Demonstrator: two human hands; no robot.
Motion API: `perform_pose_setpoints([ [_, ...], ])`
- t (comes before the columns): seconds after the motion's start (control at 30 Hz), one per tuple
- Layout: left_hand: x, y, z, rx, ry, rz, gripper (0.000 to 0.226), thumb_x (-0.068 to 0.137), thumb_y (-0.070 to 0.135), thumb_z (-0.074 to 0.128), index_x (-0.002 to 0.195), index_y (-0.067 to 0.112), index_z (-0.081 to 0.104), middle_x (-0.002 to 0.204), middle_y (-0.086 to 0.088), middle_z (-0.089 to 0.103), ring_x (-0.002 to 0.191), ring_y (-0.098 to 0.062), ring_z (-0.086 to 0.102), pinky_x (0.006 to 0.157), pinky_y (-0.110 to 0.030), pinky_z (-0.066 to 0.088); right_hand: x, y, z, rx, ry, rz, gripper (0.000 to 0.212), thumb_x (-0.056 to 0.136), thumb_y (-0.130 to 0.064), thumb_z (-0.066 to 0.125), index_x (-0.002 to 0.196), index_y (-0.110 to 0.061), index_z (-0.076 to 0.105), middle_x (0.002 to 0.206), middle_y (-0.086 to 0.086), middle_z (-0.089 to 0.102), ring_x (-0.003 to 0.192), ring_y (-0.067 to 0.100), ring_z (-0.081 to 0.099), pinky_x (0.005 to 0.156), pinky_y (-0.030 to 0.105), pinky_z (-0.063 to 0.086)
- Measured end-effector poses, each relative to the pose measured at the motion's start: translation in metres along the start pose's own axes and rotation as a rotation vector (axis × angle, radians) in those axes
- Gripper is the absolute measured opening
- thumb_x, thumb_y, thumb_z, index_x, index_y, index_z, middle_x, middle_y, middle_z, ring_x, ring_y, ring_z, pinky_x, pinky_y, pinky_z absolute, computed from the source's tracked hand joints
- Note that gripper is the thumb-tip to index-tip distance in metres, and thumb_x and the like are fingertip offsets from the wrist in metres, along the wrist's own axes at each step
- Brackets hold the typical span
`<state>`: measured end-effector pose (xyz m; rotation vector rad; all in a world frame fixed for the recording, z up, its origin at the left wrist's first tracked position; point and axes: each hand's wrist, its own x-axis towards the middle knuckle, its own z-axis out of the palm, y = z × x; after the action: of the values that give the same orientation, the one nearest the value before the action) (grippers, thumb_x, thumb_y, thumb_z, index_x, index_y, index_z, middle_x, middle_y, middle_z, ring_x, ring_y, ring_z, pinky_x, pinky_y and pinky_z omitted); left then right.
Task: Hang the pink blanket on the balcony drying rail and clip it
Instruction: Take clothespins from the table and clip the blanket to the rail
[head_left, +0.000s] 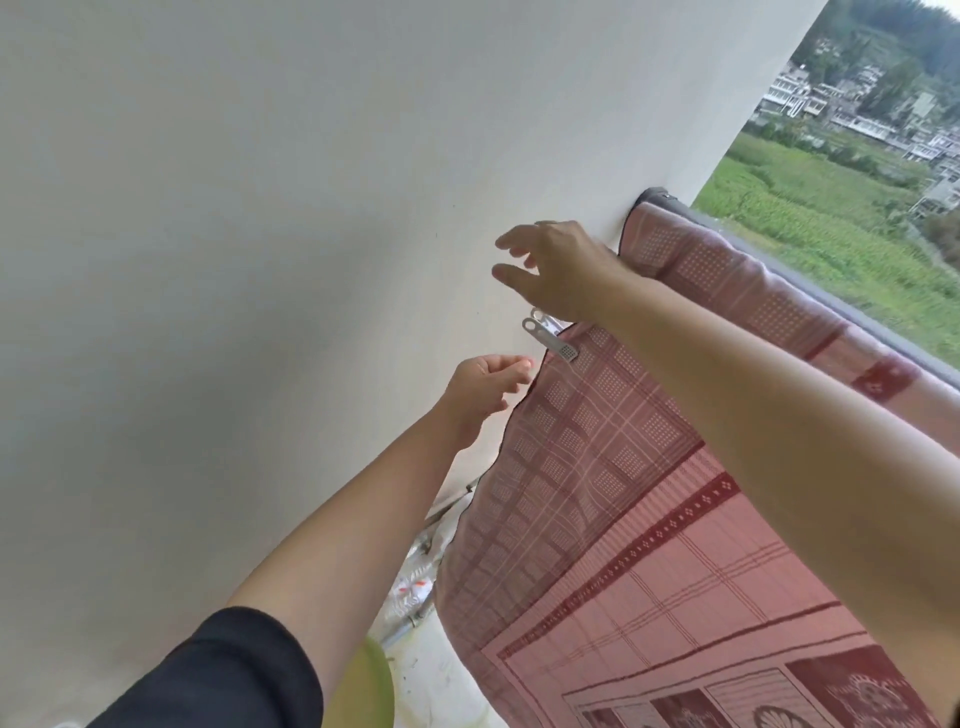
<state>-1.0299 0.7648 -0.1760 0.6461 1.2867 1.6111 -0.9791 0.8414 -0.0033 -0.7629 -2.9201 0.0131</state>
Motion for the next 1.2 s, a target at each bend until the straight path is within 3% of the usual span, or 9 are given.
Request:
perform_pose_setpoints([
  [0.1, -0.003, 0.008, -0.023, 0.483, 0.342, 0.080, 0.031, 0.096, 0.028, 0.049, 0.095, 0.002, 0.066, 0.086, -0.005, 0.067, 0.090, -0.031, 0.061, 0.077, -0.037, 0.050, -0.024, -0.004, 0.011, 0.003, 0.400, -0.142, 0.036, 0.099, -0.037, 0.052, 0.129, -0.020, 0.062, 0.123, 0.004, 0.065, 0.107, 0.026, 0.062, 0.079, 0.042, 0.054],
  [0.2, -0.019, 0.013, -0.052, 0.952, 0.490, 0.142, 0.037, 0.099, 0.036, 0.036, 0.112, 0.014, 0.063, 0.119, -0.012, 0.061, 0.113, -0.033, 0.052, 0.095, -0.043, 0.040, -0.065, -0.006, 0.050, 0.050, 0.634, -0.225, 0.032, 0.098, -0.026, 0.056, 0.126, -0.012, 0.065, 0.127, 0.008, 0.062, 0.104, 0.028, 0.063, 0.079, 0.039, 0.054],
  [0.27, -0.033, 0.007, -0.069, 1.103, 0.542, 0.227, 0.042, 0.101, 0.041, 0.034, 0.130, 0.019, 0.056, 0.138, -0.007, 0.051, 0.128, -0.028, 0.042, 0.103, -0.043, 0.032, -0.100, -0.002, 0.092, 0.086, 0.636, -0.171, 0.037, 0.098, -0.025, 0.058, 0.132, -0.010, 0.061, 0.139, 0.013, 0.054, 0.117, 0.029, 0.059, 0.092, 0.041, 0.051],
  [0.4, -0.069, -0.034, -0.083, 1.241, 0.565, 0.306, 0.049, 0.101, 0.042, 0.035, 0.142, 0.016, 0.045, 0.154, -0.010, 0.033, 0.141, -0.028, 0.026, 0.112, -0.047, 0.021, -0.181, 0.008, 0.180, 0.052, 0.402, 0.132, 0.056, 0.096, -0.028, 0.058, 0.148, -0.012, 0.042, 0.158, 0.017, 0.025, 0.143, 0.033, 0.028, 0.114, 0.054, 0.031],
  [0.5, -0.095, -0.077, -0.071, 1.321, 0.460, 0.247, 0.055, 0.101, 0.045, 0.033, 0.148, 0.016, 0.036, 0.159, -0.014, 0.021, 0.145, -0.030, 0.016, 0.116, -0.049, 0.015, -0.243, 0.013, 0.226, 0.058, 0.213, 0.345, 0.068, 0.099, -0.038, 0.049, 0.156, -0.012, 0.024, 0.164, 0.018, 0.007, 0.151, 0.035, 0.011, 0.121, 0.054, 0.017],
  [0.63, -0.119, -0.119, -0.028, 1.411, 0.215, 0.231, 0.059, 0.101, 0.045, 0.034, 0.151, 0.015, 0.029, 0.161, -0.015, 0.014, 0.148, -0.030, 0.012, 0.118, -0.051, 0.012, -0.316, 0.030, 0.246, 0.016, 0.114, 0.505, 0.072, 0.100, -0.046, 0.040, 0.159, -0.016, 0.011, 0.166, 0.014, -0.003, 0.153, 0.031, 0.006, 0.123, 0.050, 0.013],
  [0.9, -0.152, -0.127, 0.108, 1.477, -0.231, 0.605, 0.053, 0.098, 0.047, 0.031, 0.138, 0.013, 0.042, 0.134, -0.011, 0.052, 0.122, -0.034, 0.047, 0.104, -0.054, 0.035, -0.449, 0.071, 0.213, 0.008, 0.227, 0.752, 0.065, 0.098, -0.043, 0.043, 0.154, -0.016, 0.026, 0.162, 0.012, 0.024, 0.145, 0.032, 0.032, 0.113, 0.056, 0.036],
  [1.07, -0.200, -0.155, 0.207, 1.541, -0.482, 0.750, 0.048, 0.100, 0.050, 0.024, 0.130, 0.018, 0.044, 0.125, -0.006, 0.054, 0.116, -0.027, 0.049, 0.101, -0.047, 0.040, -0.572, 0.079, 0.201, 0.002, 0.397, 0.953, 0.070, 0.099, -0.044, 0.047, 0.157, -0.014, 0.022, 0.164, 0.015, 0.014, 0.147, 0.034, 0.024, 0.117, 0.045, 0.021],
  [1.2, -0.275, -0.203, 0.301, 1.537, -0.669, 0.848, 0.044, 0.100, 0.049, 0.027, 0.128, 0.021, 0.046, 0.129, -0.004, 0.053, 0.120, -0.028, 0.048, 0.102, -0.048, 0.038, -0.708, 0.067, 0.195, 0.019, 0.488, 1.210, 0.079, 0.096, -0.045, 0.054, 0.158, -0.014, 0.016, 0.165, 0.019, 0.006, 0.150, 0.038, 0.017, 0.118, 0.052, 0.023],
])
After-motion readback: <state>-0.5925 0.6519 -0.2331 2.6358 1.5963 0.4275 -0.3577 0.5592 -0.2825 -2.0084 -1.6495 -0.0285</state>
